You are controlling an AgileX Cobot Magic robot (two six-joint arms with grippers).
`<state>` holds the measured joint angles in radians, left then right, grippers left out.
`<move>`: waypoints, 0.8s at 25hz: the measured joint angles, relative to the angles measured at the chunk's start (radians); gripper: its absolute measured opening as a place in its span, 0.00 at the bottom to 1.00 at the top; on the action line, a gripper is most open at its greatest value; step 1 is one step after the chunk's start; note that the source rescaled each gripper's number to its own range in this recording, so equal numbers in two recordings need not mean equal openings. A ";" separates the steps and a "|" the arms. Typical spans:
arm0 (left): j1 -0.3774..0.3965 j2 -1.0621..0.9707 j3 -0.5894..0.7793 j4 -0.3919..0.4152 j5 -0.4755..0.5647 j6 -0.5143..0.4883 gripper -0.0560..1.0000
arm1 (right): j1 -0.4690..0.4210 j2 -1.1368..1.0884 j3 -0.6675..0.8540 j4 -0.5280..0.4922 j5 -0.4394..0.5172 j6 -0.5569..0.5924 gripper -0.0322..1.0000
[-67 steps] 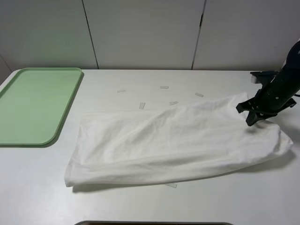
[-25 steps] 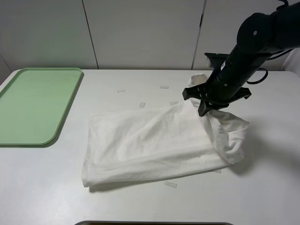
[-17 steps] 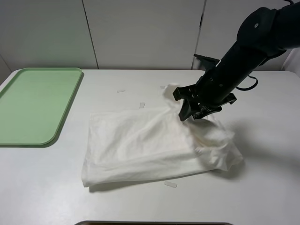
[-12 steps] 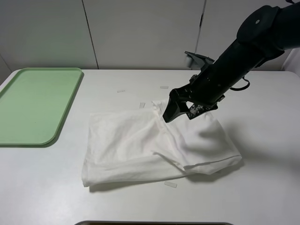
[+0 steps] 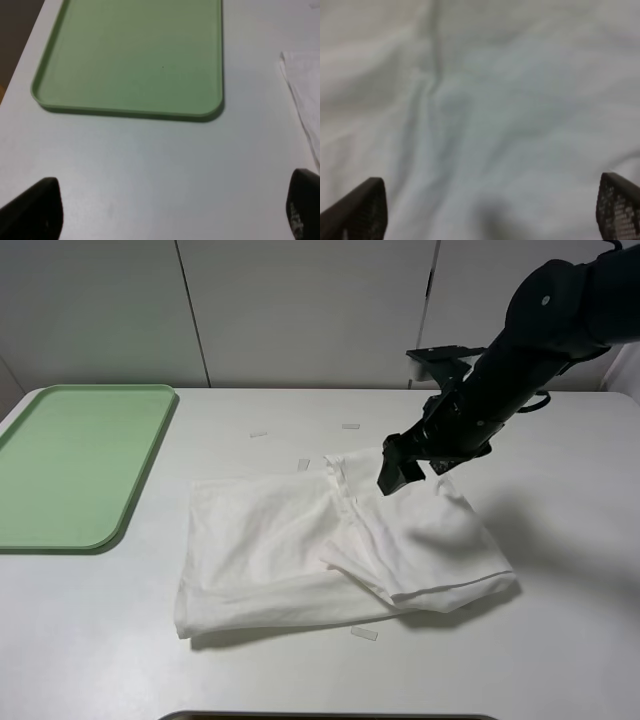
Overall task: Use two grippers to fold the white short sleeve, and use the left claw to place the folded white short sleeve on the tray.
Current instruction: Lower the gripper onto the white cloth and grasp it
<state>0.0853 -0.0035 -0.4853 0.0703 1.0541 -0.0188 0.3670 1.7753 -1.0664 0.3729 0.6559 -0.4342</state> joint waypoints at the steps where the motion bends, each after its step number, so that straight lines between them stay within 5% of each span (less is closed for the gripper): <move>1: 0.000 0.000 0.000 0.000 0.000 0.000 0.89 | -0.004 0.000 0.000 -0.038 -0.011 0.023 0.91; 6: 0.000 0.000 0.000 0.000 0.000 0.000 0.89 | -0.119 -0.050 0.000 -0.181 -0.047 0.171 0.91; 20: 0.000 0.000 0.000 0.000 0.000 0.000 0.89 | -0.316 -0.445 0.070 -0.449 0.118 0.242 1.00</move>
<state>0.0853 -0.0035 -0.4853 0.0703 1.0541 -0.0188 0.0509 1.3307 -0.9964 -0.0756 0.7740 -0.1923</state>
